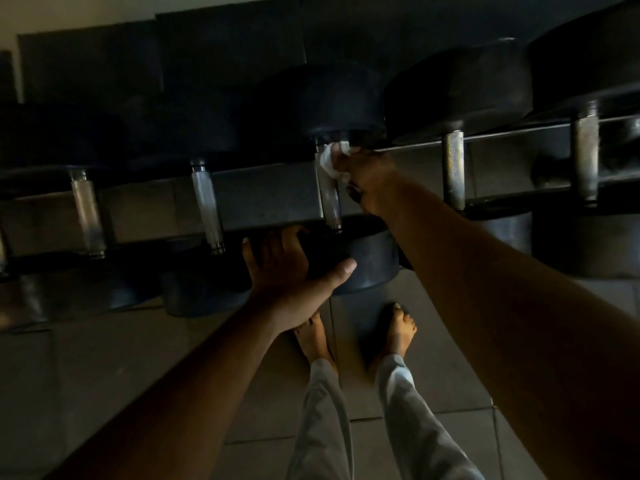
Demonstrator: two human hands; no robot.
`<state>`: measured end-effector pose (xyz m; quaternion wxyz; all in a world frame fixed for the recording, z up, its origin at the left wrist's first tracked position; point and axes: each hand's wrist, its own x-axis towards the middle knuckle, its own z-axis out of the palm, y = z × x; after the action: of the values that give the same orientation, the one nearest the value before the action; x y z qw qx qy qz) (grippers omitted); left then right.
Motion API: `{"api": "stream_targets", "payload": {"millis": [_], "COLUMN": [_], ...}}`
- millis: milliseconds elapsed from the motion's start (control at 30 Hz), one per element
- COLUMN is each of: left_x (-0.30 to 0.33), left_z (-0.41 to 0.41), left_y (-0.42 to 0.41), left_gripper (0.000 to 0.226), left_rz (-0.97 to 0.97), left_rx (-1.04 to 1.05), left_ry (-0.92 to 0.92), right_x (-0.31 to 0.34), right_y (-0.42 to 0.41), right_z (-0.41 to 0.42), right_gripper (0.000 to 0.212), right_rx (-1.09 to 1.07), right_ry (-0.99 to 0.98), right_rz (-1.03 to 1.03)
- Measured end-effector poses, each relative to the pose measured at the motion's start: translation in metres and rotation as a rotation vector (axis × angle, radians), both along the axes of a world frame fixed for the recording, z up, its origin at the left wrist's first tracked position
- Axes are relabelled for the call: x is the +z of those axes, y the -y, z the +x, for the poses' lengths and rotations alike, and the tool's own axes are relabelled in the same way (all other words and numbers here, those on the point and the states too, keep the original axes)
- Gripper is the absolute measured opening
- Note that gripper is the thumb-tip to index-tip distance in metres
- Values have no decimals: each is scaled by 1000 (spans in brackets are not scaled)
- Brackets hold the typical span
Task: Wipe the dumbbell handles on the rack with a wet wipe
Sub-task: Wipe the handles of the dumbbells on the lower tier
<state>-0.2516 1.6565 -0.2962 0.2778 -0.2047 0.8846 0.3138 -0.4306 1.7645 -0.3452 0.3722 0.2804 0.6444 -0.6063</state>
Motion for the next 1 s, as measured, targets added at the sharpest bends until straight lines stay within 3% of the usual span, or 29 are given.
{"api": "stream_targets", "payload": {"millis": [133,267,433,533,600,800,933,1000], "left_x": [-1,-3,-3,0,0,-1,-2,-2], "left_z": [2,2,2,1,2,1,1,0], "left_y": [1,-1,-2,-2,-2,-4,-4,-3], "left_gripper": [123,123,118,117,118,112,99,99], "left_rz": [16,2,-16,-5,-5,-27,-48,-55], "left_rx": [14,27,37,45,45,49,53,45], "left_ry": [17,18,-8,8,-8,-20,-14,-10], "right_x": [7,7,6,-5,-10,-18,-4,6], "right_y": [4,-3,-6,-5,-6,-25,-37,-39], "right_z": [-4,-4,-5,-13,-15,-6,6,9], "right_gripper": [23,13,18,13,26,45,44,38], "right_rx": [-53,8,90,154,200,652,1172,1248], "right_ry": [202,85,-39,-132,-150,-178,-250,-331], "right_rz": [-61,-28,-29,97,136,306,542,553]}}
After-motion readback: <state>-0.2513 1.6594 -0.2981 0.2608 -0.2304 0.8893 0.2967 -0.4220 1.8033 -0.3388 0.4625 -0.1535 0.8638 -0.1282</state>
